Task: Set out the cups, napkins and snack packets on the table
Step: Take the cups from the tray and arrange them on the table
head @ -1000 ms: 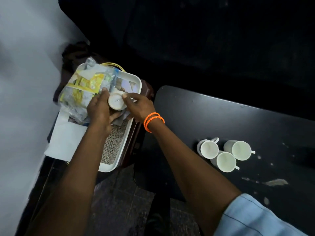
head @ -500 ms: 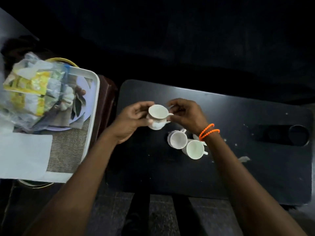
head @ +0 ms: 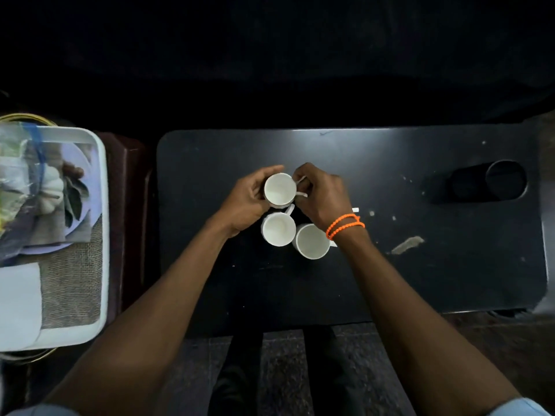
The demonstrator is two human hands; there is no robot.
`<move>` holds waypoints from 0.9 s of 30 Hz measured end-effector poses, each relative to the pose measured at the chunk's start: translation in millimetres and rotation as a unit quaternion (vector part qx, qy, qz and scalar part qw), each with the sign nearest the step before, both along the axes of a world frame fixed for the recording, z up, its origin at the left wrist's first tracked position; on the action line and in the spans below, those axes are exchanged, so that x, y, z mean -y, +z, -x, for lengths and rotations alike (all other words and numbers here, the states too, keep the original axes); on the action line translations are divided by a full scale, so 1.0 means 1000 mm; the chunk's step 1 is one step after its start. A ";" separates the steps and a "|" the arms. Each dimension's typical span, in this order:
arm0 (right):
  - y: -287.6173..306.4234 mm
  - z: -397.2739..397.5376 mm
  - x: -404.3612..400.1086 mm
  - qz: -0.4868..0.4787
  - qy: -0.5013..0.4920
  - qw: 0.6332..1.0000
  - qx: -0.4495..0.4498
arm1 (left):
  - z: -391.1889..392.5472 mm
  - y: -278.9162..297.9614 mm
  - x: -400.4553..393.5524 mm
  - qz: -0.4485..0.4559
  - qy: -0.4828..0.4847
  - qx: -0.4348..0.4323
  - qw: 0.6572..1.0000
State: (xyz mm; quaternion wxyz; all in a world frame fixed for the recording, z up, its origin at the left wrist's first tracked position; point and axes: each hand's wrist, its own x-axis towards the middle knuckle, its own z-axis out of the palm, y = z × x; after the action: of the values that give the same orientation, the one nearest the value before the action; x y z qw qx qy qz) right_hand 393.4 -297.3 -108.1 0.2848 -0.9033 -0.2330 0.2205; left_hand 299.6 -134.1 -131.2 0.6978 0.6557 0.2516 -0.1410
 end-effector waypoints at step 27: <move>-0.001 0.130 0.069 0.000 -0.142 0.987 0.071 | 0.065 0.039 0.159 0.115 0.438 -0.206 0.868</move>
State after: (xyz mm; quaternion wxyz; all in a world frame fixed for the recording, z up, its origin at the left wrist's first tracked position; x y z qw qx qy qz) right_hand 263.2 -366.3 -109.1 0.2957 -0.9407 -0.1220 0.1133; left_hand 234.2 -293.5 -92.4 0.6909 0.3495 0.6326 0.0195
